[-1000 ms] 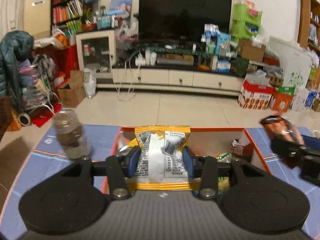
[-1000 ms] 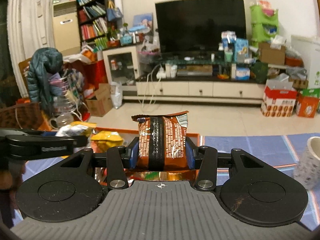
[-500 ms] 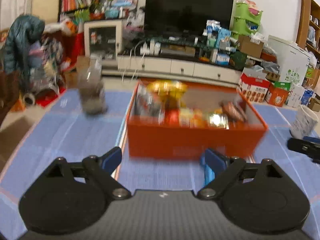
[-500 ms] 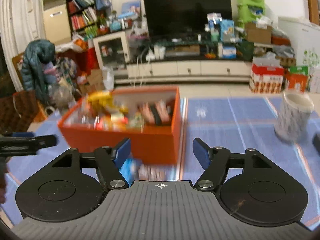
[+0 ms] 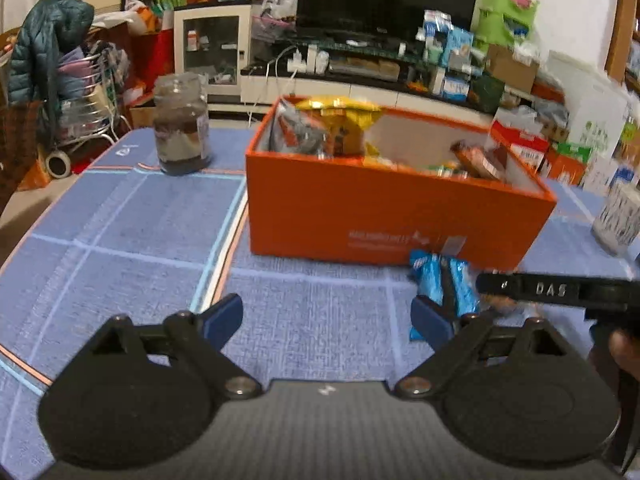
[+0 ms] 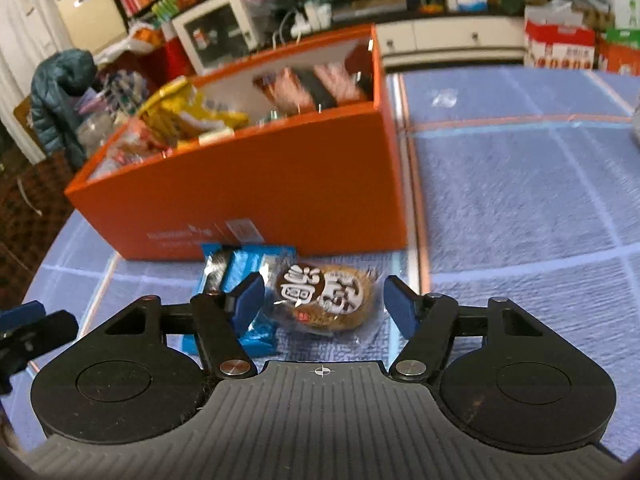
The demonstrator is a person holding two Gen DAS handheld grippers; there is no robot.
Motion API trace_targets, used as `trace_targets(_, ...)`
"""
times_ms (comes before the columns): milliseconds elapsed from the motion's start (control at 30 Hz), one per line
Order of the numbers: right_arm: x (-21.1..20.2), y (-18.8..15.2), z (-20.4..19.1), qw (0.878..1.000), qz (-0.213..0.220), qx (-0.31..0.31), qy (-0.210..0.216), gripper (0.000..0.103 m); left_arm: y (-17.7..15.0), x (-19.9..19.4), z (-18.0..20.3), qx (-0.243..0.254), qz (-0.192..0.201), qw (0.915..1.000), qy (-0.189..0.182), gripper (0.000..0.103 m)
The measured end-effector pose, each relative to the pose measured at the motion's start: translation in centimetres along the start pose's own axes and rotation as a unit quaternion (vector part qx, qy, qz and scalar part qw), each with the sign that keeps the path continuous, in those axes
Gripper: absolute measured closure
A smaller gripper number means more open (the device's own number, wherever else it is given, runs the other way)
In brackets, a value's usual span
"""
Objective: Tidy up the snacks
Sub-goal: 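Grasp the blue wafer bar with the left tool while the right grasps the round printed bun pack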
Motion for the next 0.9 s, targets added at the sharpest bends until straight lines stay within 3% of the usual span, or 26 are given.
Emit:
trace_targets(133,-0.8,-1.2,0.1,0.998,-0.009,-0.057,-0.021,0.059,-0.6,1.6,0.3,0.001,-0.020,0.9998,-0.001,0.011)
trace_targets(300,-3.7,-3.7,2.1,0.995,-0.008,-0.094,-0.043,0.060,0.7,3.3,3.6,0.023,0.001,0.9996,-0.018,0.011)
trace_targets(467,-5.5,-5.2,3.9,0.995,-0.009,-0.097,-0.036,0.059,0.8,7.3,6.8,0.046,-0.014,0.9987,-0.013,0.010)
trace_targets(533,-5.6,-5.1,4.5,0.995,-0.005,-0.094,-0.029,0.054,0.6,9.1,7.2,0.044,-0.027,0.9986,-0.009,0.010)
trace_targets(600,-5.6,-5.3,5.0,0.996,-0.002,-0.087,-0.029,0.043,0.0,10.5,7.2,0.037,-0.036,0.9987,-0.007,0.012)
trace_targets(633,-5.5,-5.3,5.1,0.996,0.000,-0.088,-0.027,0.042,-0.3,11.1,7.2,0.036,-0.041,0.9985,-0.004,0.020)
trace_targets(700,-5.6,-5.3,5.3,0.996,-0.001,-0.087,-0.021,0.042,-0.2,11.3,7.6,0.056,-0.026,0.9981,0.005,0.025)
trace_targets(767,-5.7,-5.2,5.5,0.997,-0.001,-0.082,-0.017,0.042,0.0,11.2,7.9,0.062,-0.027,0.9977,0.000,0.043)
trace_targets(833,-5.5,-5.1,5.5,0.996,0.001,-0.083,-0.014,0.037,0.0,11.0,8.0,0.067,-0.035,0.9972,-0.001,0.045)
trace_targets(900,-5.3,-5.1,5.2,0.996,0.004,-0.089,-0.004,0.023,0.0,10.7,7.7,0.067,-0.038,0.9970,-0.005,0.046)
Point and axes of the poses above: each gripper's, at about its wrist camera, not at the fingertips, and x roughly the way its jaws point, z to its right, y to its top, the point moved 7 cm from there along x, roughly the way its jaws point, and after that the axes turned 12 degrees about -y, right-handed, at the moved point
